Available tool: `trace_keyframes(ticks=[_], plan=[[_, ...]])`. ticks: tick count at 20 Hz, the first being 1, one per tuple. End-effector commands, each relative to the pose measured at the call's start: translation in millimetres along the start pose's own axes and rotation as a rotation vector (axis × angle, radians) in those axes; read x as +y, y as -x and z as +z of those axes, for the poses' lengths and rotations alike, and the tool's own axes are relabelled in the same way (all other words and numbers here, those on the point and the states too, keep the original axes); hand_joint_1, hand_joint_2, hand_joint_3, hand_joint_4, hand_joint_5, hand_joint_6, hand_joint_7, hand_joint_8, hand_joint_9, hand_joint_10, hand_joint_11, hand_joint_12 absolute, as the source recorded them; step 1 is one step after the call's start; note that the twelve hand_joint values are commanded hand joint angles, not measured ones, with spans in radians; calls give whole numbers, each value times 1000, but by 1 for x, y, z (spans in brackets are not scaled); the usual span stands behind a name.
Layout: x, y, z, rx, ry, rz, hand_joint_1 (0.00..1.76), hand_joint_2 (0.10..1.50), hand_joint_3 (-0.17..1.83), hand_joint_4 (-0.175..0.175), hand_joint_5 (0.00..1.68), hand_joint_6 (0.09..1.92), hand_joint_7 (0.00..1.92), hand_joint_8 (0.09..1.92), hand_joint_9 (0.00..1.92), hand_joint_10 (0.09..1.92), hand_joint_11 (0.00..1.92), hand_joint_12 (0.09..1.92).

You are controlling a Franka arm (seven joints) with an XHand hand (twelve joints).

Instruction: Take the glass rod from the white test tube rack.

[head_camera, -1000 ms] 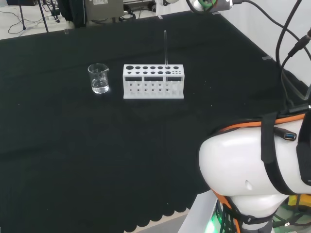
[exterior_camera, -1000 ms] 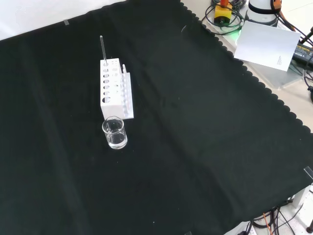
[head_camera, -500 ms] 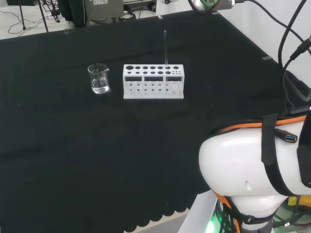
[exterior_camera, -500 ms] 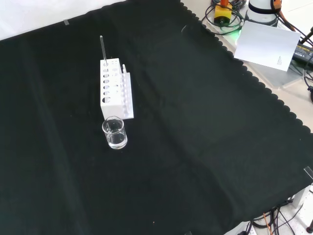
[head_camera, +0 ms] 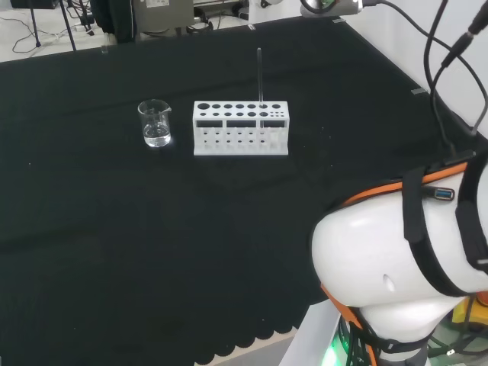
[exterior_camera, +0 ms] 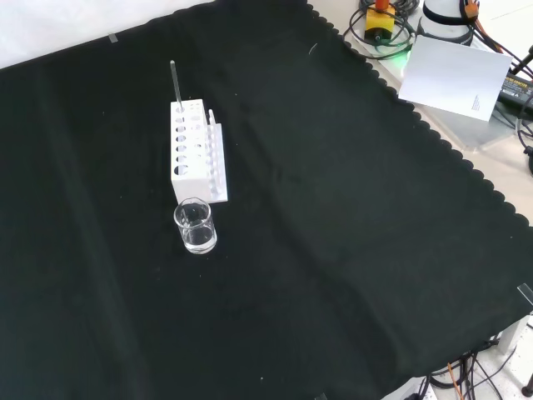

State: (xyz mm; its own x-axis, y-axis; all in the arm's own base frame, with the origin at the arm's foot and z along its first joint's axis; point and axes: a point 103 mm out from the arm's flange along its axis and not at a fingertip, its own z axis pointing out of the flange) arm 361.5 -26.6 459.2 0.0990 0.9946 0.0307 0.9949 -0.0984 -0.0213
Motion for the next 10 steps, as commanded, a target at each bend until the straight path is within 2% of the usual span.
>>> trace_keyframes(ticks=[1,10], plan=[[41,12,4,7,27,-13,715,770,643,-167,137,87,107,885,312,902,0,1401],[87,25,15,6,20,-34,714,774,645,-168,158,87,132,890,340,899,0,1417]])
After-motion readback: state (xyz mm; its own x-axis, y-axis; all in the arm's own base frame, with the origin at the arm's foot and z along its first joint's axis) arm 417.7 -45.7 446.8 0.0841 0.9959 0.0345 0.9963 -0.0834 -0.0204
